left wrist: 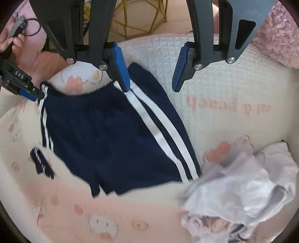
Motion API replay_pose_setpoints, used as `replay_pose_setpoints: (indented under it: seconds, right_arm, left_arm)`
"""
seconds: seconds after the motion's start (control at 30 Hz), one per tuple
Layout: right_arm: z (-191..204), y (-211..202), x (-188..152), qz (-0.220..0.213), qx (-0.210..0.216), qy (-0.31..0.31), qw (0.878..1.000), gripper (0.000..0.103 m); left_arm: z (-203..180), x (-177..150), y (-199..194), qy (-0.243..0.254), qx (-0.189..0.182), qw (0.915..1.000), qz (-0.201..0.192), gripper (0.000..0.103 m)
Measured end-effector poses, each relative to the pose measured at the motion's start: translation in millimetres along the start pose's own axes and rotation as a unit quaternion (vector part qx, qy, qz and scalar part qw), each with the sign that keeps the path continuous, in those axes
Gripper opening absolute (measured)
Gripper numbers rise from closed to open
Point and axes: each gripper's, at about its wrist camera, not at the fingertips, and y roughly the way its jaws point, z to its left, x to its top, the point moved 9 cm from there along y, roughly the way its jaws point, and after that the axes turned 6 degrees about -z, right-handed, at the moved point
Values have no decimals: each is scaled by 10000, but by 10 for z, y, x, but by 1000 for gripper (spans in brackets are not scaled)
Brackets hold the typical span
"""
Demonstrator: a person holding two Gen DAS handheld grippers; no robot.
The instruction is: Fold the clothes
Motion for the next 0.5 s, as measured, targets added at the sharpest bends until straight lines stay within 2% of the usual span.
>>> replay_pose_setpoints:
  seconds: [0.07,0.17,0.3,0.43,0.5]
  right_arm:
    - [38,67,-50,120,15,-2,9999,47]
    - [43,108,-84,323,-88,16,9994,47]
    - [-22,120,-74,359,-304,-16,9989,47]
    - [-52,109,-57,271,-160,108,9994,47]
    - [-93,110,-70,288,-91,185,9994,47]
  left_arm:
    - [-12,-66,134,64,-80,9997,207,49]
    - [30,-205,239,204,102,9982,557,52]
    - [59,-168,160,86,36,9991,403,52]
    - [34,-38,45,-63,-236,9997,43,52]
    - [62,-73,127,-75,-109,9997,201,52]
